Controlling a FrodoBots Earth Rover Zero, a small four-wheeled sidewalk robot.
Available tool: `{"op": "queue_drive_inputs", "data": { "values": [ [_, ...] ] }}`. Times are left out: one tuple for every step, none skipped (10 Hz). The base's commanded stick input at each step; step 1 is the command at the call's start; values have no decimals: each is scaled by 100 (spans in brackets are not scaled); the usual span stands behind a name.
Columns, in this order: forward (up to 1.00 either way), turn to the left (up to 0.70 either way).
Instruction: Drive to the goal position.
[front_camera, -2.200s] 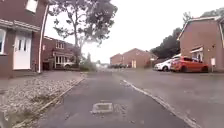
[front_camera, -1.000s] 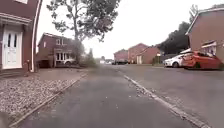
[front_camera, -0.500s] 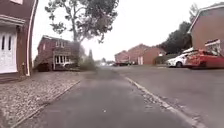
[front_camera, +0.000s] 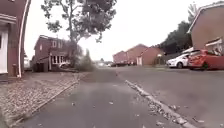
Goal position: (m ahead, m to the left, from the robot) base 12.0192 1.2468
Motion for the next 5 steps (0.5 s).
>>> {"op": "queue_drive_inputs", "data": {
  "values": [
    [100,40],
    [100,40],
    [100,40],
    [100,6],
    [100,0]
  ]
}}
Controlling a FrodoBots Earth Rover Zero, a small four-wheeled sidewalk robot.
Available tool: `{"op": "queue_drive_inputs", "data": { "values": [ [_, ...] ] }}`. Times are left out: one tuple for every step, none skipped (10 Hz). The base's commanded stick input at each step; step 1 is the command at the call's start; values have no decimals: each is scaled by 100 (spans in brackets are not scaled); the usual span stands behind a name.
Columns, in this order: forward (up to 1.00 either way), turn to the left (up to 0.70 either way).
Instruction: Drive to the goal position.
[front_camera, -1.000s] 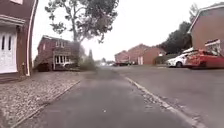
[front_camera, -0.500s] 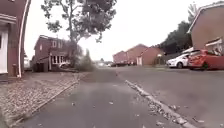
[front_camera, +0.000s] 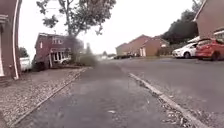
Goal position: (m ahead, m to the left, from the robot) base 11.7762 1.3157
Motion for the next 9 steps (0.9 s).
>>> {"op": "queue_drive_inputs", "data": {
  "values": [
    [100,0],
    [100,0],
    [100,0],
    [100,0],
    [100,0],
    [100,0],
    [100,0],
    [100,0],
    [100,0]
  ]
}}
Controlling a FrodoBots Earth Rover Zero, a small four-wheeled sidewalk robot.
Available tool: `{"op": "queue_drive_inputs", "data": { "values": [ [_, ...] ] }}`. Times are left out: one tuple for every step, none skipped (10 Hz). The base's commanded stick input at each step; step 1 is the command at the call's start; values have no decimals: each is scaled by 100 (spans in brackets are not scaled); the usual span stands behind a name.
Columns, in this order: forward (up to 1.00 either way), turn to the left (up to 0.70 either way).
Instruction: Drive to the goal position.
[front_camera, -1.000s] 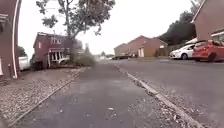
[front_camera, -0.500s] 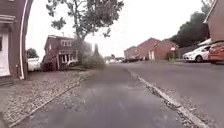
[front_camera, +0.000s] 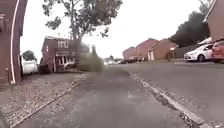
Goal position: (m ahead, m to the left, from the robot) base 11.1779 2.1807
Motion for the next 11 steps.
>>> {"op": "queue_drive_inputs", "data": {
  "values": [
    [100,0],
    [100,0],
    [100,0],
    [100,0],
    [100,0],
    [100,0],
    [100,0],
    [100,0],
    [100,0],
    [100,0],
    [100,0]
  ]
}}
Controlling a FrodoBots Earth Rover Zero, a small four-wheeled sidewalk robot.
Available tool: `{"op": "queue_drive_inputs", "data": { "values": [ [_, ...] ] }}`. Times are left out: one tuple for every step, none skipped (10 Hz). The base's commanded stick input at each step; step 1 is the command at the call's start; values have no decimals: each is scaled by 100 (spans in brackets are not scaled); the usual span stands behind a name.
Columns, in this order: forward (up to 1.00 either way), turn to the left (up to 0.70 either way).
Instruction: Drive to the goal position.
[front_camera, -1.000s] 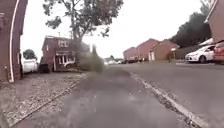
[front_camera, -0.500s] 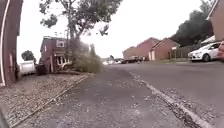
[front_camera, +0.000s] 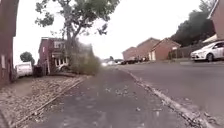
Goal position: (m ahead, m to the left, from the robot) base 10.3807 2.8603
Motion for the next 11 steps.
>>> {"op": "queue_drive_inputs", "data": {
  "values": [
    [100,0],
    [100,0],
    [100,0],
    [100,0],
    [100,0],
    [100,0],
    [100,0],
    [100,0],
    [100,0],
    [100,0],
    [100,0]
  ]
}}
